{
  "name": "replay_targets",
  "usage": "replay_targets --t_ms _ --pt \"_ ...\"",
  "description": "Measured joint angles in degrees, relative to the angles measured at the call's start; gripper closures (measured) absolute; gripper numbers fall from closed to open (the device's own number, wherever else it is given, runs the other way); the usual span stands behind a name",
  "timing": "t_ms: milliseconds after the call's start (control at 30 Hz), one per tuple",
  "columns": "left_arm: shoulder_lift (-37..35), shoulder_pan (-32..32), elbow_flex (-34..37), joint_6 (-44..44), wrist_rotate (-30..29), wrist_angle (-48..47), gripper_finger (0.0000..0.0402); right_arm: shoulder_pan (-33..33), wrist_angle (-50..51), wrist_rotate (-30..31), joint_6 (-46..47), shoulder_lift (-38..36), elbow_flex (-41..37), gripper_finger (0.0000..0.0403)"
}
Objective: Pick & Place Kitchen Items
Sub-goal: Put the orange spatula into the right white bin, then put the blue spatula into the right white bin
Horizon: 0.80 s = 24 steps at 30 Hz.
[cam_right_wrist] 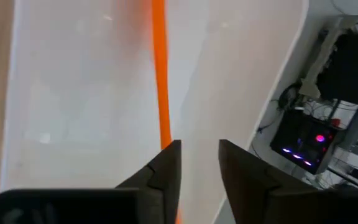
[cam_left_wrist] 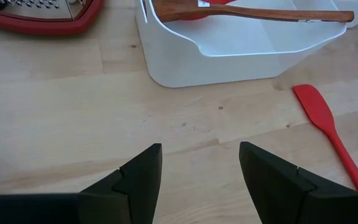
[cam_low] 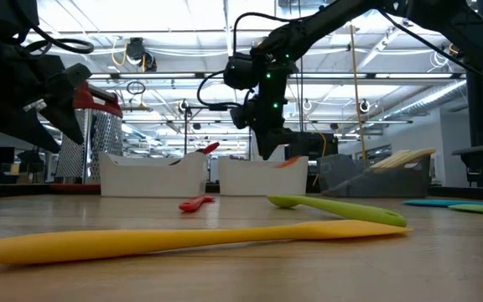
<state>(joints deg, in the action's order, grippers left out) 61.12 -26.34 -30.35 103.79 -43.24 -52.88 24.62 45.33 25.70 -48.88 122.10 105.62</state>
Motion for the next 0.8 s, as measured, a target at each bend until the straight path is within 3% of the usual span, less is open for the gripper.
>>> replay_targets --t_ms 200,300,400,667,800 --pt "0.0 -0.01 0.0 0.0 0.0 0.0 0.0183 -0.03 -0.73 6.58 -0.27 -0.02 0.0 0.0267" --pt "-0.02 -0.01 0.0 -0.02 0.0 0.0 0.0182 -0.33 -0.12 12.61 -0.55 -0.5 0.0 0.0261" --pt "-0.01 0.01 0.0 -0.04 0.0 -0.04 0.0181 -1.01 0.54 14.99 -0.72 -2.54 -0.05 0.026" --pt "-0.02 -0.01 0.0 -0.09 -0.2 -0.04 0.0182 -7.01 2.82 13.83 6.36 -11.39 -0.04 0.0274" --pt "0.0 0.0 0.0 -0.71 -0.28 -0.02 0.0182 -10.98 9.37 6.59 15.53 -16.41 0.0 0.0286"
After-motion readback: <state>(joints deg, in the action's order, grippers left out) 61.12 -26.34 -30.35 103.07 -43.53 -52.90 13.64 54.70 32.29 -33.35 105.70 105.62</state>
